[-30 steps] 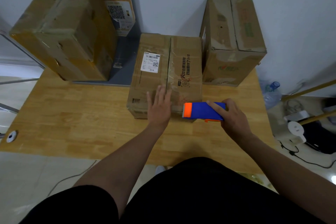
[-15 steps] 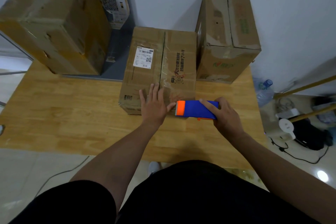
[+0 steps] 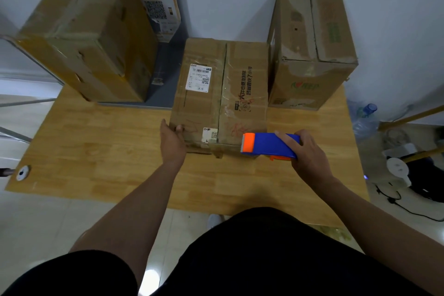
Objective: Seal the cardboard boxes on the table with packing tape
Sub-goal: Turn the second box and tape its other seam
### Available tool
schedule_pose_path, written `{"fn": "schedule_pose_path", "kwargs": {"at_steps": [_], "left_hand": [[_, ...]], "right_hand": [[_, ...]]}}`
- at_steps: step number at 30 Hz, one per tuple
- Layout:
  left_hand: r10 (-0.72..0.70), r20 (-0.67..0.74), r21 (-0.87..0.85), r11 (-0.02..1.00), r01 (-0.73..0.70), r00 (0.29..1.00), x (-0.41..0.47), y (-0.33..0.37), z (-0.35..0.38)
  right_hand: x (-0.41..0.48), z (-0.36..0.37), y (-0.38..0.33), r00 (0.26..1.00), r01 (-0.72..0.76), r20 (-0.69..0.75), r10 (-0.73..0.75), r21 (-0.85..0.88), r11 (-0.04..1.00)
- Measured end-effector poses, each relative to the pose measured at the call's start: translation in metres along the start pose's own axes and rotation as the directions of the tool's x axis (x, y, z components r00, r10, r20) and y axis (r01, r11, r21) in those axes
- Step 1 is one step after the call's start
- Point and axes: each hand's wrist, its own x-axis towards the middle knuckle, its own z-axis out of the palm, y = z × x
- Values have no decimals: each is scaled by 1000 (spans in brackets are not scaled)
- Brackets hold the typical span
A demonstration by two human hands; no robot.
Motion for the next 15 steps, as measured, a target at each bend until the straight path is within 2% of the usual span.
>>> {"fn": "schedule_pose_path", "kwargs": {"at_steps": [3, 5, 7, 9, 11, 15], "left_hand": [[-21, -19, -15, 1000, 21, 1000, 5, 1, 0], [44, -26, 196, 980, -38, 999, 6, -3, 4], [198, -1, 497, 851, -172, 980, 0, -6, 10], [355, 63, 650, 695, -308, 933, -5, -6, 16], [466, 122, 693, 592, -412, 876, -11, -3, 25], [513, 196, 695, 528, -488, 836, -26, 13, 51]], "right_hand": [[1, 1, -1, 1000, -16, 5, 16, 10, 1000], [1, 0, -1, 1000, -20, 7, 20, 14, 1000], [0, 0, -1, 1000, -21, 7, 21, 17, 1000], [0, -1, 0, 1000, -15, 14, 15, 9, 1000], [0, -1, 1, 1000, -12, 26, 12, -4, 1000], [-1, -1, 1, 999, -21, 27, 22, -12, 1000]]}}
